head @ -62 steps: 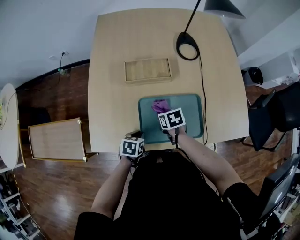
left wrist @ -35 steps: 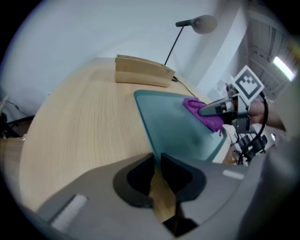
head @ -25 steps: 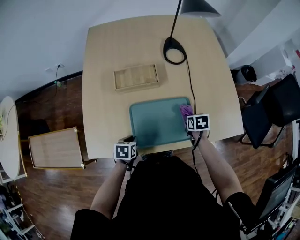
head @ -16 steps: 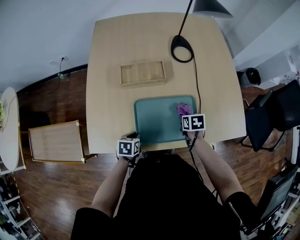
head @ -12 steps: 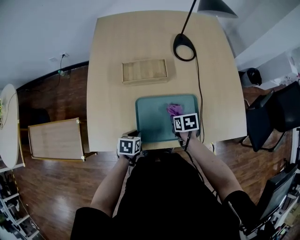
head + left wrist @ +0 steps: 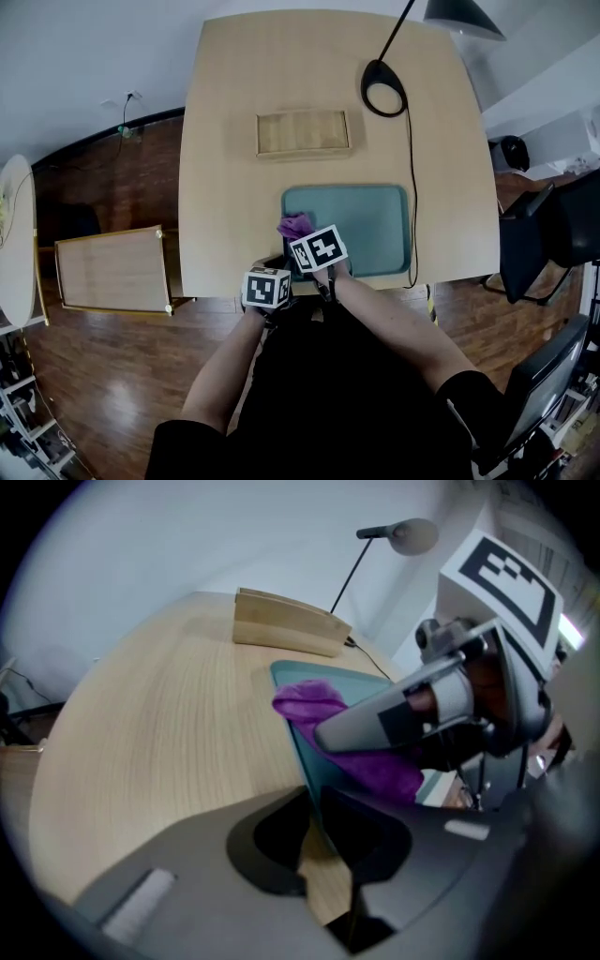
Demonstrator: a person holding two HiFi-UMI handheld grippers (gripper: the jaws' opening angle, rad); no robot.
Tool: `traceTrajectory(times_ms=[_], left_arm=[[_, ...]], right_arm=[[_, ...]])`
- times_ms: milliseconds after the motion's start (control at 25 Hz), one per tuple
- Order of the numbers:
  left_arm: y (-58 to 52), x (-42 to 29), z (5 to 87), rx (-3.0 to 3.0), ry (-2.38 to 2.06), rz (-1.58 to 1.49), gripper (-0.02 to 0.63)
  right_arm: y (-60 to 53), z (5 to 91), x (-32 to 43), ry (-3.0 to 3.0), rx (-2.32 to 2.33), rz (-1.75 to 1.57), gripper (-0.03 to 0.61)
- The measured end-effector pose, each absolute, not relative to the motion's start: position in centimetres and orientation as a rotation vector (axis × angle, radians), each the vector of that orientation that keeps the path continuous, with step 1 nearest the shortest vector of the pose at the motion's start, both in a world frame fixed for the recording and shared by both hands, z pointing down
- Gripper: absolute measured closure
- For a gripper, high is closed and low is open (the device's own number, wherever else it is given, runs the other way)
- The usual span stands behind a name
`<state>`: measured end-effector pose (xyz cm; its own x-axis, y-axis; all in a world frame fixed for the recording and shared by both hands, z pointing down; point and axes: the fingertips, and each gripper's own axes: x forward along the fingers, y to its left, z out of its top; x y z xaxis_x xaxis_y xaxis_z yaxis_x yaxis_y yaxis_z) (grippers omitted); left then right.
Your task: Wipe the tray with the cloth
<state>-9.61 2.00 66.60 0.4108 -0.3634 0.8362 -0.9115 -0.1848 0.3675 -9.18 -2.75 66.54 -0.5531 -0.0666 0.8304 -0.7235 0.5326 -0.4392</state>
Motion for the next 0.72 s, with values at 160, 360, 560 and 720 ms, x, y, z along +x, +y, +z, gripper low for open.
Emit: traceTrajectory(times_ms=[160,360,560,720], left_arm=[[1.8,-10.0,66.6,1.736,-1.119,0.727,0.548],[1.9,-10.1,66.8,1.728,-1.123,0.718,0.549],[1.9,-10.3,67.0,1.719,-1.141,0.715,0.551],[1.9,-10.0,67.0,1.719,-1.131,0.713,0.551]], right_arm=[[-2.0,66.8,-11.1,-1.989,0.558,1.013,0.528],[-2.0,66.7,-9.6,-2.004,0.541,1.052,0.528],[-1.9,66.8,-5.0,-1.991,0.617,1.015,0.528],[-2.7,66.8,0.7,-1.966,0.718,1.038,0.528]])
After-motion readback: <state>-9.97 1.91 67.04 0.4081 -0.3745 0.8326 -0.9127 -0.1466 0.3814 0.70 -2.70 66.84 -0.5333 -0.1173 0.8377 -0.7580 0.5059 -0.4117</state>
